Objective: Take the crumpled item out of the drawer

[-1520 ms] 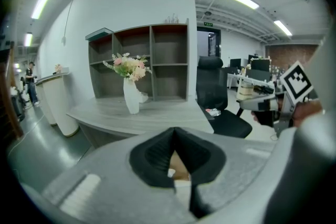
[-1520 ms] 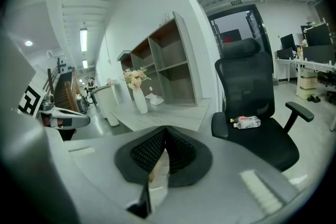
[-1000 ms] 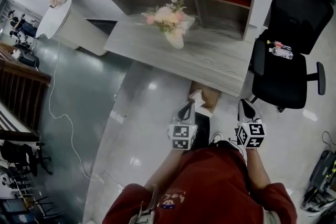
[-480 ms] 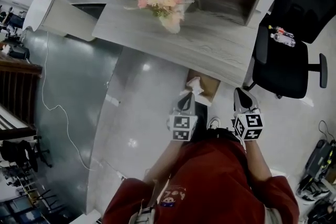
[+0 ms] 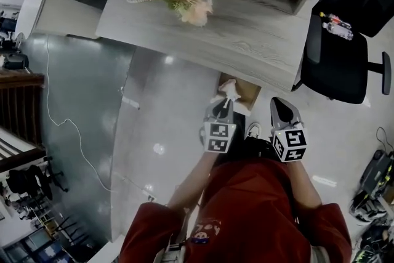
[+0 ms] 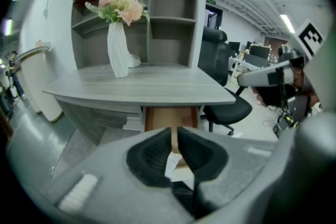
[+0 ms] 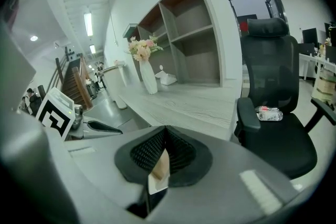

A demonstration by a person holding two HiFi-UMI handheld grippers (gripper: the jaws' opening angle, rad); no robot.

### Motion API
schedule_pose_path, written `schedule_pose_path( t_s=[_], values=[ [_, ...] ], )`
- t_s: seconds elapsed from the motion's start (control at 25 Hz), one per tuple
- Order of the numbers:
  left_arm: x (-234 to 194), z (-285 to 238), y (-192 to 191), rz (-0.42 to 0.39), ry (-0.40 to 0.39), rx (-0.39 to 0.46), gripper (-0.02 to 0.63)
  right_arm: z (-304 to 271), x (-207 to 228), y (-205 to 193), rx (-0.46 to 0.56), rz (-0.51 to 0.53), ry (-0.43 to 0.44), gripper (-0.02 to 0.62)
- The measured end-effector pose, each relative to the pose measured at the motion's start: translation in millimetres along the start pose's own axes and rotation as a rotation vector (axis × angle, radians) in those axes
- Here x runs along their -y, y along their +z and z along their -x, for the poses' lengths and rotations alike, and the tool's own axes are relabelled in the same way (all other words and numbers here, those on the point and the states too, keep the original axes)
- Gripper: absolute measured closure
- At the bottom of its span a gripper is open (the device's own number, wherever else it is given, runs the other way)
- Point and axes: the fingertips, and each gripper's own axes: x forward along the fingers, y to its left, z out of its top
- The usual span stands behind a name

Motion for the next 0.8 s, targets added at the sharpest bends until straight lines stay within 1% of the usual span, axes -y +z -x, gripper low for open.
schedule_pose_path(
  t_s=[0.4,0.6,0.8],
  values=[
    [-12,-53,-41,0.026,-0.035,-0.12,0.517,-26,-12,-31,-0.077,-0.004,0.029,0.594],
    [-15,-79,-67,0.037,-0.052,-0.175,0.494,-36,-12,-43,-0.111,-0.009,0.027,0.594],
    [-22,-102,-88,0.055,-0.05,-0.208,0.485,-44,-11,-57,-0.143,-0.006,0.025,0.594]
  ],
)
